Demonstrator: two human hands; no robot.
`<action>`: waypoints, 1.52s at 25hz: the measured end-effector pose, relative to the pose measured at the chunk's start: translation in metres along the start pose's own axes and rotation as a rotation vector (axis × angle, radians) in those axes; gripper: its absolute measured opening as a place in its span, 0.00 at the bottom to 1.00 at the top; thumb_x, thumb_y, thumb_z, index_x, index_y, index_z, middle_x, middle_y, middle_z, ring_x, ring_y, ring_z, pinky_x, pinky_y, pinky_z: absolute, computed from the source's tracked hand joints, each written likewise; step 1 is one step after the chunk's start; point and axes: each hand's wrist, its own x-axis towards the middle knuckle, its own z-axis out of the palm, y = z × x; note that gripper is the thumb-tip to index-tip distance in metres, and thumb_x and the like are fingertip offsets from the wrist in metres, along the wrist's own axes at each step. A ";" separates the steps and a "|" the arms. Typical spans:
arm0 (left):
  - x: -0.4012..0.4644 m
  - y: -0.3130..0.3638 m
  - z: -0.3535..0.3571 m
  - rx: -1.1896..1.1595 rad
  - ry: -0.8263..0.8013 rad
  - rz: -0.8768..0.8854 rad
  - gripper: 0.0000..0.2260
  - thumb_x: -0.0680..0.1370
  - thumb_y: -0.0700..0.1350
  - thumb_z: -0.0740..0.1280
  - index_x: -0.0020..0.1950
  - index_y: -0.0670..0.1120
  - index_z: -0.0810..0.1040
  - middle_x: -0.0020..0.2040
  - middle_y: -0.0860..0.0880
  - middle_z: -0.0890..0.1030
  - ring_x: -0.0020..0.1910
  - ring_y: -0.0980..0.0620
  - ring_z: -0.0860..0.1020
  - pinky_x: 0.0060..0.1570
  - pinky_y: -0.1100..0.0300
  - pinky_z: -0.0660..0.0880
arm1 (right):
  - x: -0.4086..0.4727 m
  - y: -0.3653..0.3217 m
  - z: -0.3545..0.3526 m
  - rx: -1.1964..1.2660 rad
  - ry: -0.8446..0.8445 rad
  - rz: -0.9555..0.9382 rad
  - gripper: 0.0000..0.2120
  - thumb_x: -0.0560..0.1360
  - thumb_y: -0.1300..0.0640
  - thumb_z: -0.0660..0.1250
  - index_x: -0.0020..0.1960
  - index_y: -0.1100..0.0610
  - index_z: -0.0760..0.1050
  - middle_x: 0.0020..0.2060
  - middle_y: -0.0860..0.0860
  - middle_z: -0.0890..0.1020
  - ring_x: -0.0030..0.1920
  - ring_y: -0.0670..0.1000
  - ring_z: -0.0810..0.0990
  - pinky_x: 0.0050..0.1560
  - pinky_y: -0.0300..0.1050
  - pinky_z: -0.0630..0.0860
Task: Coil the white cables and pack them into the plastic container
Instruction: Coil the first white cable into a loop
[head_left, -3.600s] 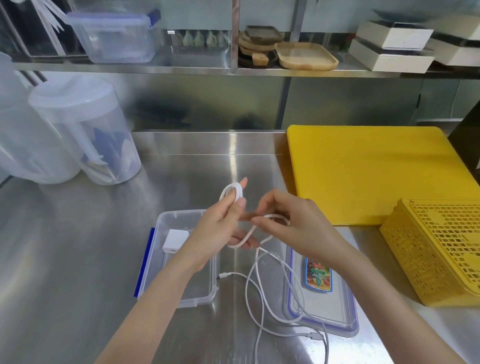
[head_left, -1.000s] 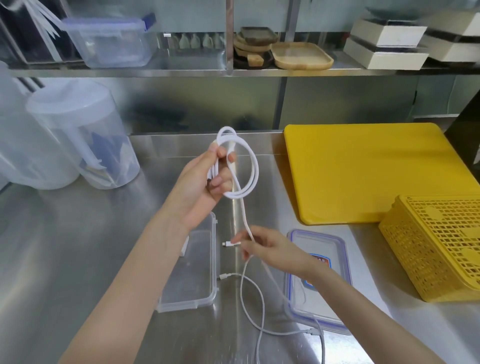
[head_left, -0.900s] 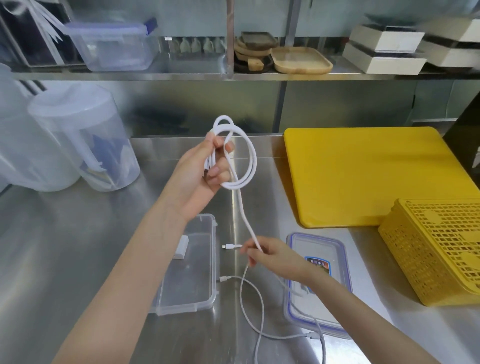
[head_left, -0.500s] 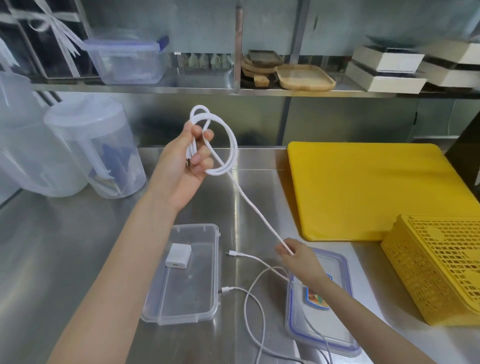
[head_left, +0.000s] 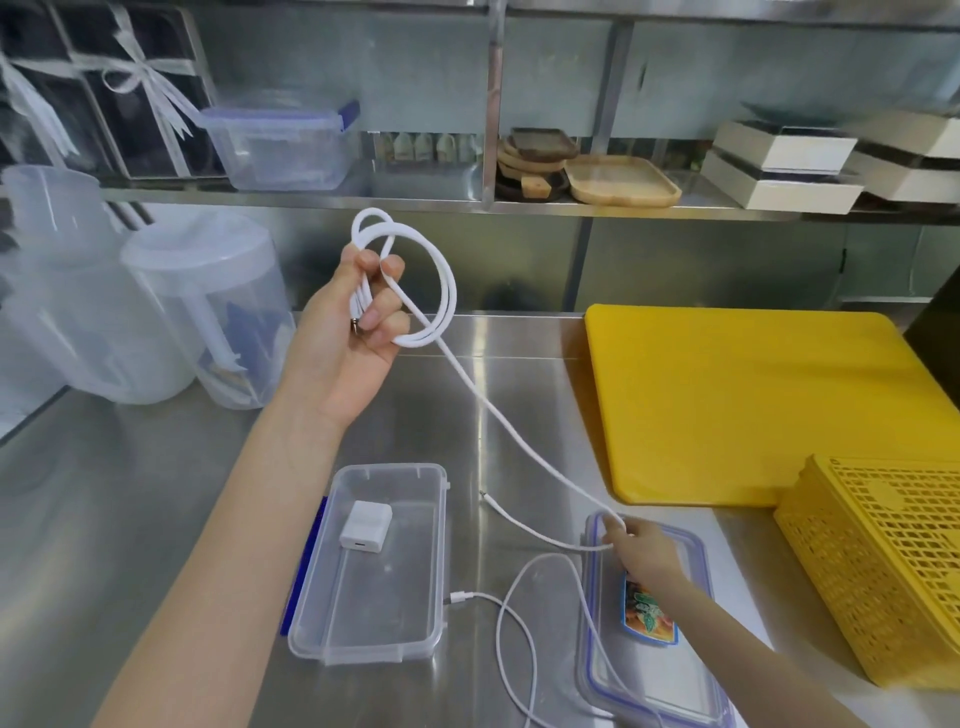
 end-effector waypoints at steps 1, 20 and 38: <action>0.001 0.002 -0.001 -0.021 0.002 0.000 0.14 0.81 0.45 0.50 0.38 0.48 0.68 0.29 0.55 0.76 0.18 0.57 0.62 0.19 0.68 0.58 | 0.000 0.002 0.000 -0.046 -0.010 0.001 0.17 0.78 0.49 0.56 0.39 0.57 0.76 0.29 0.53 0.77 0.38 0.55 0.77 0.46 0.50 0.77; -0.029 -0.084 -0.006 0.042 0.013 -0.351 0.16 0.81 0.47 0.53 0.36 0.46 0.72 0.32 0.51 0.78 0.17 0.58 0.63 0.17 0.71 0.62 | -0.069 -0.074 -0.031 1.710 -0.681 -0.033 0.15 0.60 0.62 0.68 0.46 0.61 0.83 0.42 0.54 0.85 0.42 0.50 0.85 0.43 0.46 0.82; -0.050 -0.111 -0.030 -0.190 0.108 -0.444 0.11 0.78 0.47 0.56 0.38 0.48 0.71 0.31 0.54 0.76 0.16 0.58 0.62 0.19 0.70 0.55 | -0.084 -0.088 -0.015 1.674 -0.730 -0.054 0.21 0.65 0.72 0.57 0.56 0.62 0.74 0.30 0.50 0.75 0.27 0.44 0.74 0.32 0.35 0.76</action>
